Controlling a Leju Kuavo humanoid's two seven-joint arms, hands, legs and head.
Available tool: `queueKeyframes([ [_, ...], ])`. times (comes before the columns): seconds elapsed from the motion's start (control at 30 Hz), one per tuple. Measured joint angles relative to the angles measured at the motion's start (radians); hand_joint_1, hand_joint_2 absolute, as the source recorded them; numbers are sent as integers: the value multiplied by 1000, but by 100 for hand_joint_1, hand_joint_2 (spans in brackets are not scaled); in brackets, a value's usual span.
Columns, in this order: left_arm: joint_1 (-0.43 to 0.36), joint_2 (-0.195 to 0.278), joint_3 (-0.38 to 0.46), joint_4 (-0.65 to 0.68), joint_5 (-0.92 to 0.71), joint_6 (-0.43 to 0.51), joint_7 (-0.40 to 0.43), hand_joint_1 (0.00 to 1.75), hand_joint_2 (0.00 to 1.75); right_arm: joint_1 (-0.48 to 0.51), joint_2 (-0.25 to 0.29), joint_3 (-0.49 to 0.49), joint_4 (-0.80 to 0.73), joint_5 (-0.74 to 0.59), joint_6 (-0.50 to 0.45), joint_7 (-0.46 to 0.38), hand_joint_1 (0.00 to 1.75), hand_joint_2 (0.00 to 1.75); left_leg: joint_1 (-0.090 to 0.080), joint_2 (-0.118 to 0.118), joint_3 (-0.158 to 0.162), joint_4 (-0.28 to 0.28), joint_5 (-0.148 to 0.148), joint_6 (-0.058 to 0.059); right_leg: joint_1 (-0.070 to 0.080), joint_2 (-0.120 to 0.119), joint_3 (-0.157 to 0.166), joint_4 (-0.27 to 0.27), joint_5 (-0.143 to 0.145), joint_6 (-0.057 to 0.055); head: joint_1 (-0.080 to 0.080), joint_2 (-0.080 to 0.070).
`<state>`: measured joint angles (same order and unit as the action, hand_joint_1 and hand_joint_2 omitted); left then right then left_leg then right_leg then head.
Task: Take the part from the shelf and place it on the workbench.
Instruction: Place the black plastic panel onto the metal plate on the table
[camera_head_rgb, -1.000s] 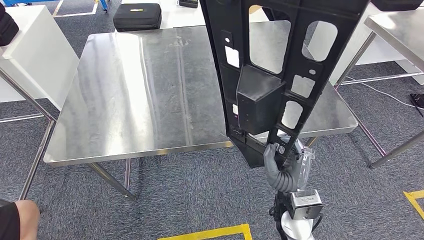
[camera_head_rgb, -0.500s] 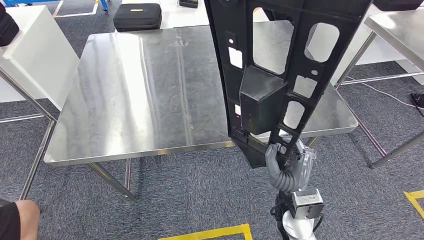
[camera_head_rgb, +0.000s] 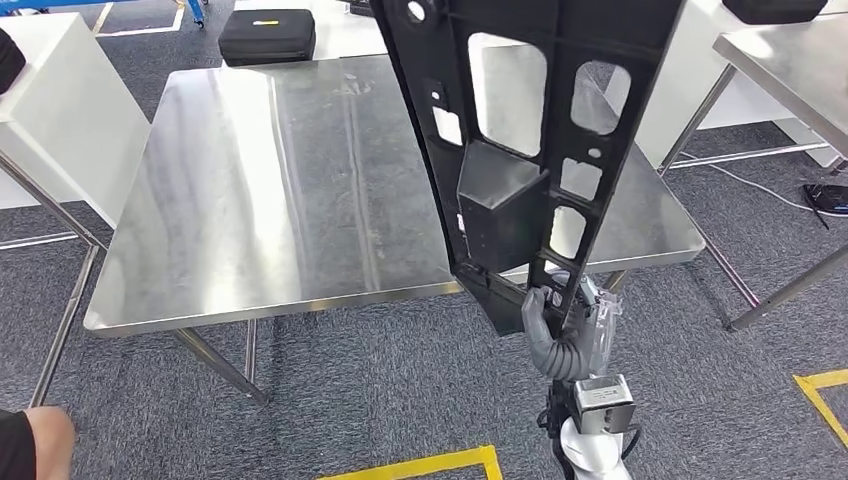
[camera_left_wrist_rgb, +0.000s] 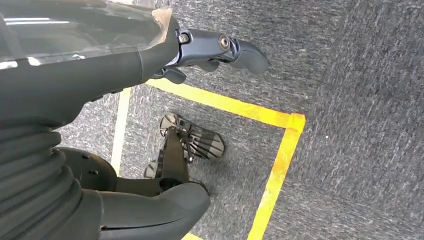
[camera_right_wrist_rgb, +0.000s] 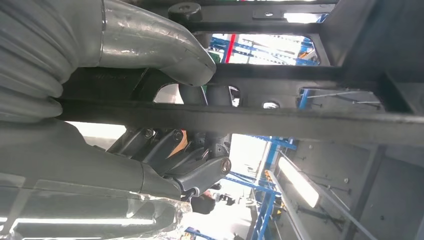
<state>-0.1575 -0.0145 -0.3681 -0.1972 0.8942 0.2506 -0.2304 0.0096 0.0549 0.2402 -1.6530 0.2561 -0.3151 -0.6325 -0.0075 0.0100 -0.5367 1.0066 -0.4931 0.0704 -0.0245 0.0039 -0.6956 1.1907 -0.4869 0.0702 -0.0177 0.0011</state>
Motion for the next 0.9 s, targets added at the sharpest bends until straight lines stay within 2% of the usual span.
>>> queueKeyframes([
  [0.03,0,0,1,0,0,0,0,0,175,-2,0,1,2,0,0,0,175,175,0,0,1,3,-5,-7,-1,-5,39,-71,22,6,0,0],
  [0.07,0,0,2,-1,0,0,-1,0,175,-3,-1,1,3,0,0,-1,175,175,-1,0,1,7,-10,-14,-1,-7,68,-127,39,5,0,0],
  [0.1,0,0,3,-1,0,0,-2,0,175,-5,-2,2,4,-1,0,-1,175,175,-3,0,1,9,-13,-20,0,-8,84,-157,45,0,-1,0],
  [0.17,0,1,6,-1,-2,0,-6,0,175,-7,-5,5,7,-6,-3,-2,175,175,-4,1,0,9,-15,-28,3,-3,87,-163,44,-15,-2,0],
  [0.23,0,0,9,-1,-7,0,-8,0,175,-9,-8,8,10,-12,-7,-3,175,175,1,-1,-6,20,-26,-39,-1,-1,89,-165,43,-27,-2,0],
  [0.3,0,-1,13,-2,-12,1,-9,0,175,-11,-10,12,10,-16,-10,-3,175,175,6,-5,-45,96,-69,-52,-7,1,92,-167,42,-40,-2,0],
  [0.37,3,-2,18,-2,-17,2,-9,0,175,-11,-12,16,11,-17,-12,-3,175,175,12,-7,-116,229,-123,-62,-7,2,92,-167,40,-46,-2,0],
  [0.4,6,-2,21,-2,-20,3,-9,0,175,-11,-13,18,12,-17,-13,-3,175,175,14,-8,-147,278,-134,-65,-7,3,92,-167,40,-46,-2,0],
  [0.43,8,-2,23,-2,-21,3,-9,0,175,-10,-15,21,13,-17,-14,-3,175,175,17,-8,-162,294,-124,-66,-7,5,93,-167,39,-46,-2,0],
  [0.47,9,-2,24,-2,-22,3,-9,0,175,-10,-16,23,14,-18,-16,-3,175,175,20,-8,-159,270,-96,-67,-7,7,94,-166,39,-46,-2,0],
  [0.53,10,-2,27,-2,-25,3,-9,0,175,-10,-17,26,14,-19,-19,-3,175,175,24,-10,-106,141,-20,-64,-8,11,98,-166,38,-44,-2,0],
  [0.57,9,-2,29,-2,-27,3,-9,0,175,-10,-18,26,14,-20,-20,-2,175,175,23,-12,-78,81,2,-62,-5,12,99,-166,37,-42,-2,0],
  [0.6,9,-2,30,-2,-30,3,-9,0,175,-10,-18,27,14,-21,-22,-1,175,175,21,-14,-60,41,12,-59,-3,13,99,-166,36,-37,-2,0],
  [0.63,9,-2,31,-2,-32,3,-8,0,175,-9,-18,27,13,-21,-23,1,175,175,18,-15,-53,24,11,-56,-2,14,98,-167,36,-32,-1,0],
  [0.73,9,-3,35,-2,-36,3,-9,0,175,-6,-18,29,12,-19,-23,4,175,175,12,-13,-45,15,17,-34,-3,12,95,-165,33,-14,-1,0],
  [0.77,9,-3,36,-2,-38,3,-9,0,175,-6,-19,30,11,-18,-24,5,175,175,13,-12,-41,11,21,-25,-3,11,83,-140,20,-13,0,0],
  [0.8,9,-3,37,-2,-39,3,-10,0,175,-5,-19,31,9,-18,-24,6,175,175,14,-10,-37,8,24,-18,-2,9,57,-88,-4,-16,0,0],
  [0.87,10,-3,38,-2,-40,3,-10,0,175,-2,-21,32,8,-17,-24,8,175,175,11,-8,-37,8,23,-11,-1,7,-14,57,-60,-23,1,0],
  [0.9,11,-4,38,-2,-40,3,-10,0,175,1,-21,32,8,-17,-24,9,175,175,9,-8,-37,8,23,-9,0,7,-42,112,-77,-22,1,0],
])
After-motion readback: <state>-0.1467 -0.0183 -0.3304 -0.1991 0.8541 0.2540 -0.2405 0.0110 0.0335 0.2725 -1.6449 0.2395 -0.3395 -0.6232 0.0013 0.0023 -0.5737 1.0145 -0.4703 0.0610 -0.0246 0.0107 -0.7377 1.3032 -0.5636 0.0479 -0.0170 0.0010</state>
